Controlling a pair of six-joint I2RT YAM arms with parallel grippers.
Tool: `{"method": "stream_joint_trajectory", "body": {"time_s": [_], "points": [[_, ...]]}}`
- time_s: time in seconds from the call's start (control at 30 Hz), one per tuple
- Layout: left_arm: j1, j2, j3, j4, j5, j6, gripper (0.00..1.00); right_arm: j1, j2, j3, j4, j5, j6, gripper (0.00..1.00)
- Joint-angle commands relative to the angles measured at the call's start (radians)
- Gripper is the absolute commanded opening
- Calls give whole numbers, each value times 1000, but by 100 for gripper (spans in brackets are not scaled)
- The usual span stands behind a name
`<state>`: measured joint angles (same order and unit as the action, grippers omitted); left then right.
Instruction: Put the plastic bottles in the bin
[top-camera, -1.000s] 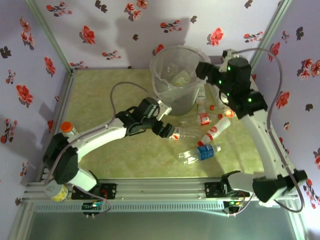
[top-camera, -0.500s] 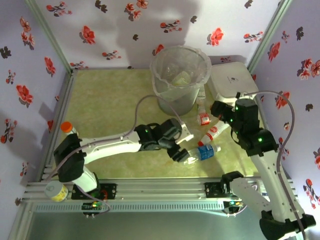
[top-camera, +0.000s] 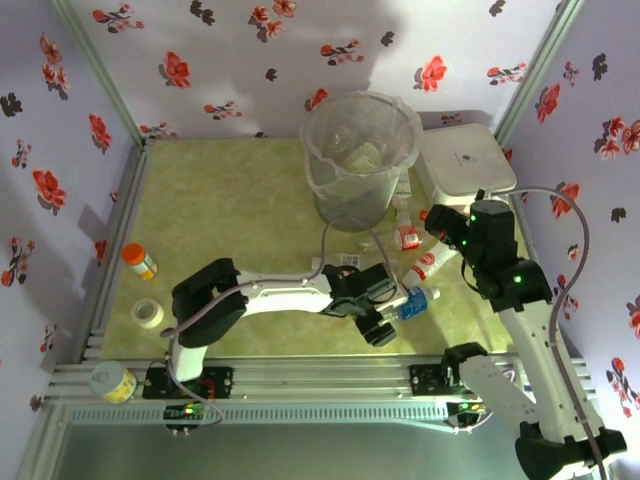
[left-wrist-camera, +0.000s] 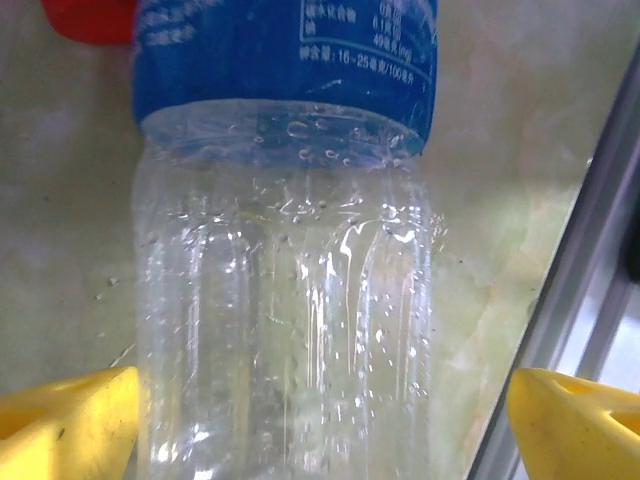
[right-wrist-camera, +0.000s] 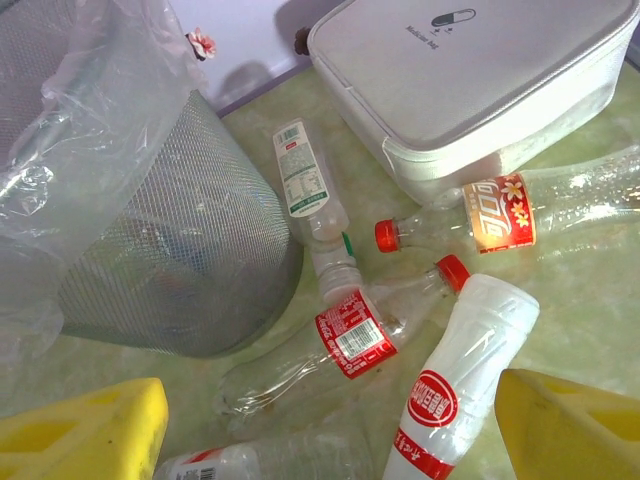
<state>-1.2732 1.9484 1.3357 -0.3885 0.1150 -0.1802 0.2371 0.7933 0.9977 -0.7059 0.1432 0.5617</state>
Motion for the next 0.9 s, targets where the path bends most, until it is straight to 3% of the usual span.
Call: {"method": "stream_joint_trajectory", "body": {"time_s": [0.0, 0.3, 0.63, 0.87], "points": [[-9, 34, 45, -40, -30, 11, 89, -5, -19, -14, 21, 7, 22, 86], [-9, 21, 52, -50, -48, 15, 66, -6, -21, -19, 26, 2, 23, 86], [-1, -128, -12, -20, -54, 24, 59, -7, -79, 10, 25, -23, 46, 86], [138, -374, -172, 85, 13, -23, 51, -6, -105, -14, 141, -143, 139, 86]]}}
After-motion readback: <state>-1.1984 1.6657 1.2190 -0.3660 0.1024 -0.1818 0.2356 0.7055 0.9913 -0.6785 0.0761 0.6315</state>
